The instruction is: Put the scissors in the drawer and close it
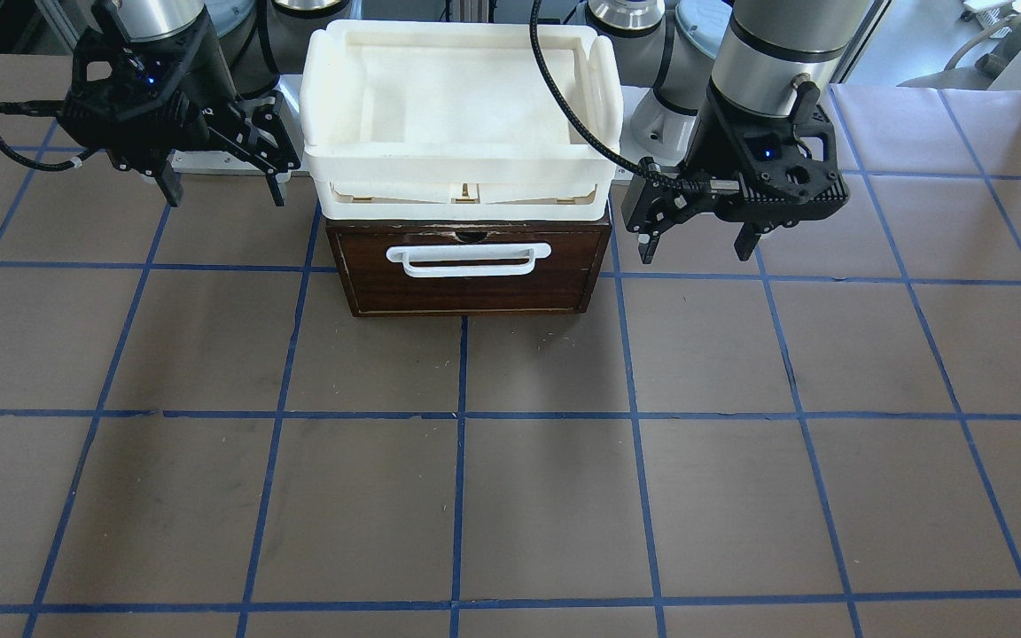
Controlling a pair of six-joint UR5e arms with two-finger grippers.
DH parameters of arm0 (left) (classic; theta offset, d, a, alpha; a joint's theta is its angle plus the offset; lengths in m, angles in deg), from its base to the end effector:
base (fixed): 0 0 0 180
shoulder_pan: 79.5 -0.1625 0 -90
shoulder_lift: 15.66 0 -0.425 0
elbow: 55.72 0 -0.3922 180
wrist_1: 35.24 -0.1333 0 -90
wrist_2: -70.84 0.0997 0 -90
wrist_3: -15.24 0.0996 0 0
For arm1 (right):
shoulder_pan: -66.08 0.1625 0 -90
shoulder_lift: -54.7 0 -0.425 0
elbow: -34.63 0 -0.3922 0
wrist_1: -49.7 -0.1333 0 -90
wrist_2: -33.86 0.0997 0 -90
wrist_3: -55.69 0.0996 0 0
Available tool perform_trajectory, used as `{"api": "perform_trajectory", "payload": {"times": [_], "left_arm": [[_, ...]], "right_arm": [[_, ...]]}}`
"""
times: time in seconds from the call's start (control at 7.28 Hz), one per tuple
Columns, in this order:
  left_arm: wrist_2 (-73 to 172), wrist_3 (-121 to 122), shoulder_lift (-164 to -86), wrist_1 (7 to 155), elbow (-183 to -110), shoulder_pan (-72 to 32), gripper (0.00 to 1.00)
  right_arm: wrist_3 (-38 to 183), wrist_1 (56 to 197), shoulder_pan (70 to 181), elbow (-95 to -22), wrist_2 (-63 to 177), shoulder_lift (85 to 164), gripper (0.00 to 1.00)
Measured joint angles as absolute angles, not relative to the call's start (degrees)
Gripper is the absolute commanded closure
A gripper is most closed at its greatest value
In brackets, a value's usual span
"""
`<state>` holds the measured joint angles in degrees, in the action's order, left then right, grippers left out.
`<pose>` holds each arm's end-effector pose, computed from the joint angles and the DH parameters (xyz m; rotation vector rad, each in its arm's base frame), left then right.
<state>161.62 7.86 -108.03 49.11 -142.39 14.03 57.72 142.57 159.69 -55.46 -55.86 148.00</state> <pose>-0.1637 -0.5111 0.5063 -0.1065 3.1319 -0.1822 0.1635 -0.4674 0.5203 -0.0435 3.1268 -0.1655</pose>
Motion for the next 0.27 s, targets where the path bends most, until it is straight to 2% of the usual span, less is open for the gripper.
{"api": "perform_trajectory", "payload": {"times": [0.27], "left_arm": [[161.56,7.86,-107.94,48.92,-142.39,14.08,0.00]], "right_arm": [[57.65,142.59,159.69,-55.46,-55.86,147.96,0.00]]}}
